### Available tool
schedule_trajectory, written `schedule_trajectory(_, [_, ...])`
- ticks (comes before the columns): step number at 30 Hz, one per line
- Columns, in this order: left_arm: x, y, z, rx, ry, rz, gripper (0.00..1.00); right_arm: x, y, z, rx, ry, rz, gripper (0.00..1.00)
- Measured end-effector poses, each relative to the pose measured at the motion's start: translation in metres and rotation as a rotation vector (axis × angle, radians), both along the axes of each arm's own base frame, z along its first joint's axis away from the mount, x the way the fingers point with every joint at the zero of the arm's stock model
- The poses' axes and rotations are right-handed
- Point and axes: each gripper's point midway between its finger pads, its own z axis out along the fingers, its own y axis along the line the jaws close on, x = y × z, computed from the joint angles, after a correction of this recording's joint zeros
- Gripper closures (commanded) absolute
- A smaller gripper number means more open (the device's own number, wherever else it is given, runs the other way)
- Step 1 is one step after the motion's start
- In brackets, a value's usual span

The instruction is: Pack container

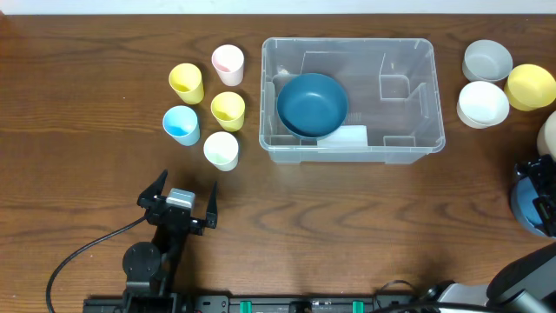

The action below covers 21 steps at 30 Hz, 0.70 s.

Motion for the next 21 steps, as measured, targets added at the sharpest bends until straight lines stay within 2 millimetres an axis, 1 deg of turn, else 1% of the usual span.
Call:
schedule_trajectory(2, [0.000, 0.000, 0.000, 0.000, 0.000, 0.000, 0.02, 0.004, -0.004, -0.004, -0.016, -0.017, 0.004, 0.01])
schedule_trajectory(5, [0.000, 0.000, 0.000, 0.000, 0.000, 0.000, 0.02, 0.014, -0.012, -0.004, -0.051, -0.057, 0.011, 0.01])
schedule_trajectory(7, [0.000, 0.000, 0.000, 0.000, 0.000, 0.000, 0.02, 0.024, -0.021, -0.001, -0.090, -0.098, 0.012, 0.01])
schedule_trajectory(11, [0.000, 0.000, 0.000, 0.000, 0.000, 0.000, 0.02, 0.037, -0.035, 0.003, -0.149, -0.152, 0.031, 0.01])
schedule_trajectory(14, [0.000, 0.000, 0.000, 0.000, 0.000, 0.000, 0.02, 0.048, -0.044, 0.007, -0.201, -0.185, 0.101, 0.01])
schedule_trajectory(16, [0.000, 0.000, 0.000, 0.000, 0.000, 0.000, 0.02, 0.052, -0.045, 0.008, -0.219, -0.186, 0.161, 0.01])
schedule_trajectory(18, [0.000, 0.000, 0.000, 0.000, 0.000, 0.000, 0.02, 0.057, -0.043, 0.003, -0.222, -0.173, 0.231, 0.01])
schedule_trajectory(21, [0.000, 0.000, 0.000, 0.000, 0.000, 0.000, 0.02, 0.060, -0.036, -0.012, -0.192, -0.133, 0.313, 0.01])
